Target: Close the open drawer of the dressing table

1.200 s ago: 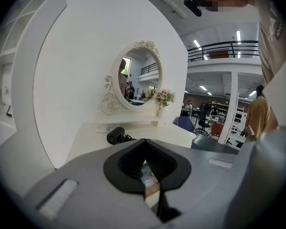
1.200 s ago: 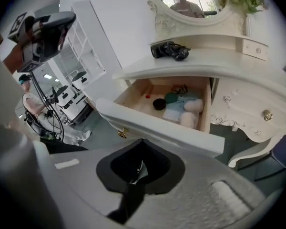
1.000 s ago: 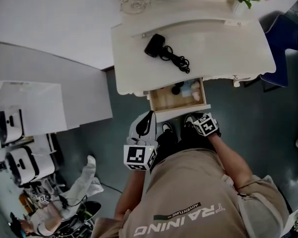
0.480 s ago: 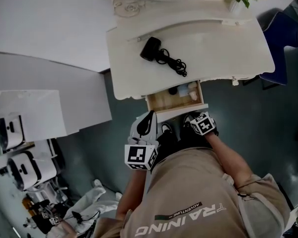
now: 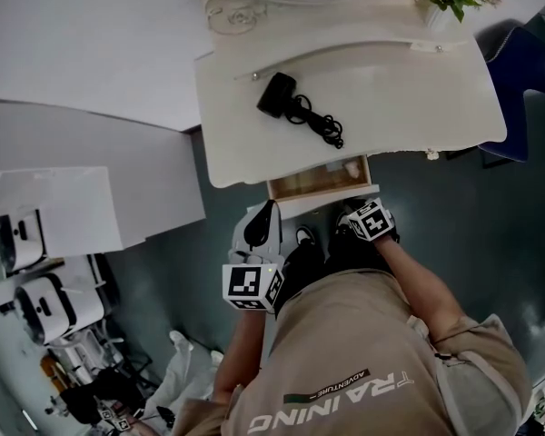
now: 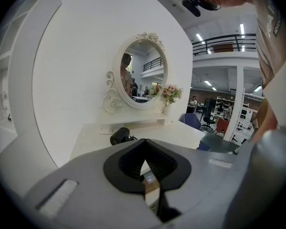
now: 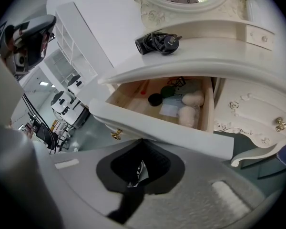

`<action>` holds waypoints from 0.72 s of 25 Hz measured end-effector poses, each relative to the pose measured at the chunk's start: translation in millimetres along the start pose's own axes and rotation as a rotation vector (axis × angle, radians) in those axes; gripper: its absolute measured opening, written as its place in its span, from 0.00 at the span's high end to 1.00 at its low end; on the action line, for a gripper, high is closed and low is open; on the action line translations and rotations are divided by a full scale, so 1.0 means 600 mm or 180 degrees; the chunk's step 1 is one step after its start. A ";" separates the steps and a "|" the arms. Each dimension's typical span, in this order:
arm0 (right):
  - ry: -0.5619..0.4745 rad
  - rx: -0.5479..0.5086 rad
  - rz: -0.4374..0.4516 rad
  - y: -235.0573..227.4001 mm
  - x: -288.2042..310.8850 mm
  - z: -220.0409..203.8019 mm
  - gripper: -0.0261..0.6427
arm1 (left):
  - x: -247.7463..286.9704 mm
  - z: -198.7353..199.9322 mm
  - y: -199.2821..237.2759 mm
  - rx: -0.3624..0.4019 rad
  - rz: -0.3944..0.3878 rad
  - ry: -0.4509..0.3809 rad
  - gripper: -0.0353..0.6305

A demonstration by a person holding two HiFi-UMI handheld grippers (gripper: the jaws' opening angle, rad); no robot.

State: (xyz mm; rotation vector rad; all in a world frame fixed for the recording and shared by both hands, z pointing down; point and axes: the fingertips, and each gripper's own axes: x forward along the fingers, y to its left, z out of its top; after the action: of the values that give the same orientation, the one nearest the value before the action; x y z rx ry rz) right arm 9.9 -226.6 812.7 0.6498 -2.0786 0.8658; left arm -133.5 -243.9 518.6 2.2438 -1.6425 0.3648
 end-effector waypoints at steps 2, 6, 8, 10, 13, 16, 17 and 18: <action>-0.0006 -0.0024 -0.0018 -0.008 0.002 0.010 0.96 | 0.002 0.003 0.006 -0.0049 0.0040 -0.0021 0.92; -0.0021 -0.0095 -0.0070 -0.022 0.007 0.035 0.96 | 0.004 0.006 0.015 -0.0071 0.0098 -0.0019 0.92; -0.0028 -0.0081 -0.0078 -0.030 0.009 0.047 0.96 | 0.004 0.009 0.018 -0.0081 0.0131 -0.0020 0.92; -0.0025 -0.0103 -0.0090 -0.038 0.011 0.058 0.96 | 0.003 0.011 0.019 -0.0088 0.0165 -0.0028 0.92; -0.0034 -0.0181 -0.0147 -0.054 0.012 0.073 0.96 | 0.003 0.014 0.025 -0.0094 0.0214 -0.0025 0.92; -0.0090 -0.0197 -0.0177 -0.068 0.014 0.095 0.96 | 0.002 0.015 0.036 -0.0102 0.0270 -0.0015 0.92; -0.0102 -0.0197 -0.0187 -0.073 0.014 0.101 0.96 | 0.002 0.015 0.038 -0.0109 0.0282 -0.0007 0.92; -0.0112 -0.0187 -0.0199 -0.077 0.015 0.106 0.96 | 0.002 0.014 0.040 -0.0117 0.0285 0.0005 0.92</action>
State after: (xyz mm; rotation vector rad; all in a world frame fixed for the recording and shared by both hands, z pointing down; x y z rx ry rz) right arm 6.9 -305.7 806.7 0.6991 -2.0957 0.7603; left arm -155.7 -255.2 514.5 2.1481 -1.7386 0.3555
